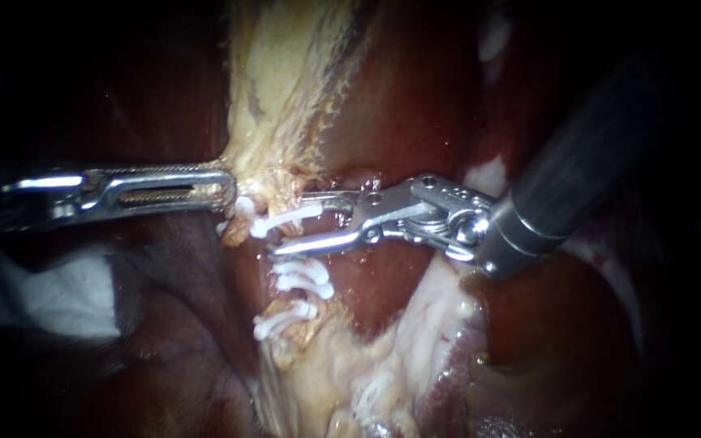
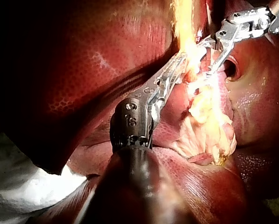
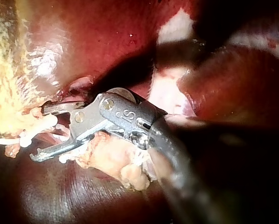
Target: Going back third clip right tube
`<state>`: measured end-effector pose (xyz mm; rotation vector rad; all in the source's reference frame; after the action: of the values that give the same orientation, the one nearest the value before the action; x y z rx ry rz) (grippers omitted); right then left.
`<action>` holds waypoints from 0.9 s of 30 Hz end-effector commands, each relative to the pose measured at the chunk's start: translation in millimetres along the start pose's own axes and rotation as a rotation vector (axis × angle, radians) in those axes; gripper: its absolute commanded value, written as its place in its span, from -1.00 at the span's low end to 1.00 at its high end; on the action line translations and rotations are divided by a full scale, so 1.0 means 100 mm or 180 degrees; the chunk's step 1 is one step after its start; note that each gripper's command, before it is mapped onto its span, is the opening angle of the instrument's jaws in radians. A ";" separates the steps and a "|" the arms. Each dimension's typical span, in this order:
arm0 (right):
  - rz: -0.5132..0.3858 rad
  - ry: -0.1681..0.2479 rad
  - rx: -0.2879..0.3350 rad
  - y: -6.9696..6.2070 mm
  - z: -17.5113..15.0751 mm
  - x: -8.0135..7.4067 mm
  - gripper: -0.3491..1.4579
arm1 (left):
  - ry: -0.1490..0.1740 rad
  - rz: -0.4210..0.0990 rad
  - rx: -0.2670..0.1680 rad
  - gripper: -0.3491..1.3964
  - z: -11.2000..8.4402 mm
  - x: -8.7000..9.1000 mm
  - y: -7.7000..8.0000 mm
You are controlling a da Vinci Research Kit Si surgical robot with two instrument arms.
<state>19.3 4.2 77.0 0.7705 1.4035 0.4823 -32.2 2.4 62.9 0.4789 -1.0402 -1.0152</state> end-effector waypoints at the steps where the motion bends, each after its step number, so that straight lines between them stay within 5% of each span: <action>1: -0.0013 0.0003 -0.0010 0.000 -0.003 0.000 0.01 | 0.0001 0.0001 0.0001 -1.00 0.000 0.000 0.000; 10: -0.0300 -0.0024 0.0069 -0.027 -0.046 -0.008 0.03 | 0.0004 0.0001 0.0008 -1.00 -0.003 0.000 0.001; 15: -0.0545 -0.0182 0.0103 -0.045 -0.072 -0.011 0.04 | 0.0004 0.0001 0.0008 -1.00 -0.003 0.000 0.002; 27: -0.0979 -0.0323 -0.0025 -0.075 -0.141 0.010 0.05 | 0.0004 0.0004 0.0009 -1.00 -0.003 0.000 0.003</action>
<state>4.0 2.6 70.5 0.5469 1.3937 0.2039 -31.8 2.5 63.0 0.4813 -1.0405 -1.0125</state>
